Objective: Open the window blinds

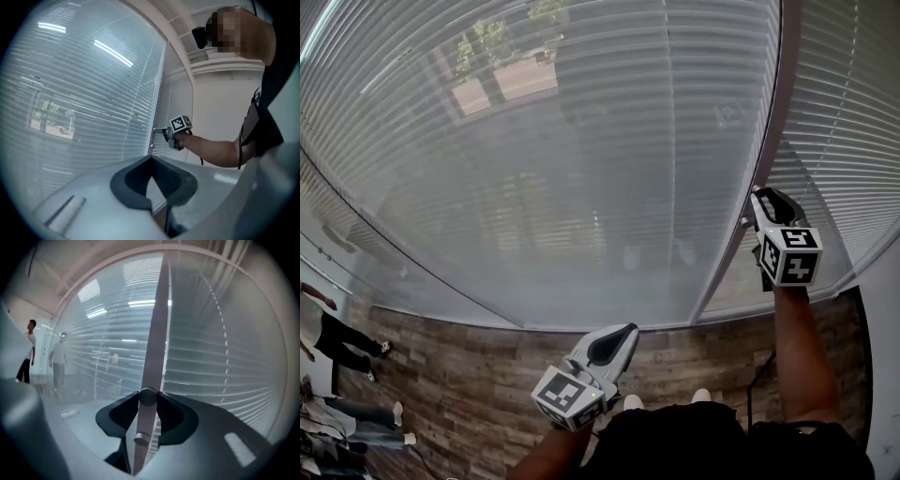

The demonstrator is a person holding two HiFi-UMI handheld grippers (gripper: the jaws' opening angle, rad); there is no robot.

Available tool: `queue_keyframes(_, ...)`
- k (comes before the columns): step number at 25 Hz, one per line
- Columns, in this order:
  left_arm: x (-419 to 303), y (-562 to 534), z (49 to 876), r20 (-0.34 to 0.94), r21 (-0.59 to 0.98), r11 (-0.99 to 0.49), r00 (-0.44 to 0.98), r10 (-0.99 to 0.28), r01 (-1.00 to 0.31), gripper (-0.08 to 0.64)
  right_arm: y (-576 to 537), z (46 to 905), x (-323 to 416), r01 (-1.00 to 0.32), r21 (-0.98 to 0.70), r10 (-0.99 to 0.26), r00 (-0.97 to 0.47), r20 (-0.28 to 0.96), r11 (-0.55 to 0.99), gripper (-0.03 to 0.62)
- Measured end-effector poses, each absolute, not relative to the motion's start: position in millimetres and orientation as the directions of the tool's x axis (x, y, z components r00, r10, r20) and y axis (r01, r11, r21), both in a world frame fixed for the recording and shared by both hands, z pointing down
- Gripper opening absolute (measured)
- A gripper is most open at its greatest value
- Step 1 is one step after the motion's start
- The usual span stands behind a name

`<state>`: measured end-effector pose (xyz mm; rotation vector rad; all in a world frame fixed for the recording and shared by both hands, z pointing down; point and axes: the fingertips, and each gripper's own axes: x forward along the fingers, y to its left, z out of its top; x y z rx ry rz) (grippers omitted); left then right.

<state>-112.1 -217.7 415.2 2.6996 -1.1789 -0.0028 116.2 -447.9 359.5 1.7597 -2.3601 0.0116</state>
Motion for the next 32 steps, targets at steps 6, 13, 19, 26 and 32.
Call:
queue_keyframes(6, -112.4, -218.0, 419.6, 0.073, 0.183, -0.663, 0.683, -0.727, -0.726, 0.0, -446.6, 362.1, 119.6, -0.909, -0.265, -0.924, -0.363, 0.123, 0.322, 0.144)
queue_keyframes(13, -114.2, -219.5, 420.4, 0.067, 0.193, -0.66, 0.68, -0.73, -0.726, 0.0, -448.2, 357.1, 122.2, -0.668, -0.659, -0.886, -0.464, 0.006, 0.346, 0.144)
queue_keyframes(19, -111.4, -219.3, 417.4, 0.067, 0.183, -0.669, 0.688, -0.723, -0.721, 0.0, -443.6, 365.6, 125.0, -0.615, -0.739, -0.897, -0.441, 0.032, 0.276, 0.146)
queue_keyframes(26, -111.9, -219.5, 415.8, 0.067, 0.182, -0.664, 0.683, -0.728, -0.725, 0.0, -446.8, 358.4, 124.5, -0.668, -0.646, -0.878, -0.478, -0.009, 0.37, 0.147)
queue_keyframes(32, -111.7, -217.7, 417.3, 0.075, 0.185, -0.662, 0.682, -0.727, -0.726, 0.0, -440.7, 350.2, 124.9, -0.917, -0.18, -0.923, -0.374, 0.084, 0.356, 0.193)
